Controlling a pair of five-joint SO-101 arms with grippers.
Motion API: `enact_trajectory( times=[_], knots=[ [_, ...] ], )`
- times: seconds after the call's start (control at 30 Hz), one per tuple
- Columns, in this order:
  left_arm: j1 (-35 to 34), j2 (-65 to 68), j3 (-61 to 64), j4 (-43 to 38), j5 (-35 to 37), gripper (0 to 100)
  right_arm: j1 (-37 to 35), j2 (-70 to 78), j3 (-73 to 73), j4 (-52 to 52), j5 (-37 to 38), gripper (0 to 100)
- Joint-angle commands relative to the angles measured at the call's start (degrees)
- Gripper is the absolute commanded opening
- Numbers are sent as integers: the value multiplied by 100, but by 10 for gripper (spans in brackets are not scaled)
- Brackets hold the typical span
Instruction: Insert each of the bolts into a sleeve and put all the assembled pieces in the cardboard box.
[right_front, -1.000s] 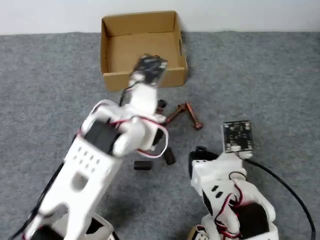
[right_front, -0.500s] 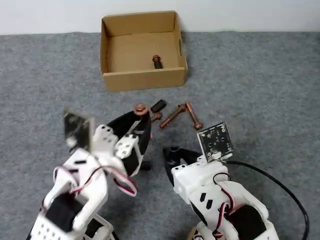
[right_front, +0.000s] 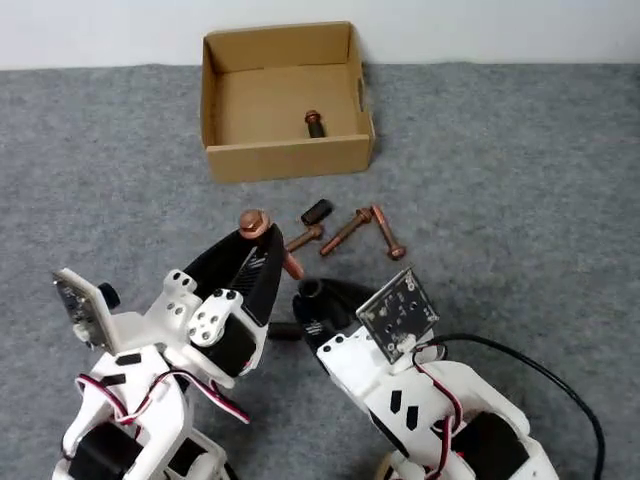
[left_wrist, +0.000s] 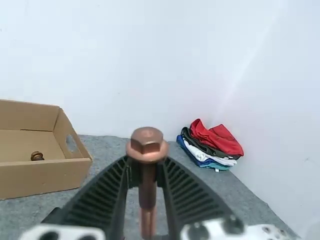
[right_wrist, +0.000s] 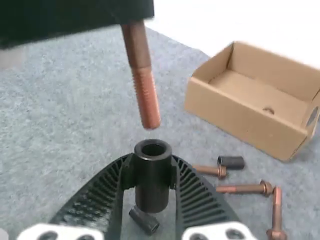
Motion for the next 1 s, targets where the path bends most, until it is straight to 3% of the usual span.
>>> enact_trajectory(
  times=[0.0, 0.2, 0.43, 0.97],
  knots=[
    [53, -70, -40, -167, 44, 4, -66, -4, -70, -207, 105, 8],
    [492, -44, -22, -18, 44, 4, -66, -4, -79, -207, 273, 8],
    [492, -26, 4, 193, 0, 4, -48, -4, -149, -207, 299, 8],
    [527, -26, 620, 879, -1565, 19, -40, -4, -237, -207, 308, 8]
  ],
)
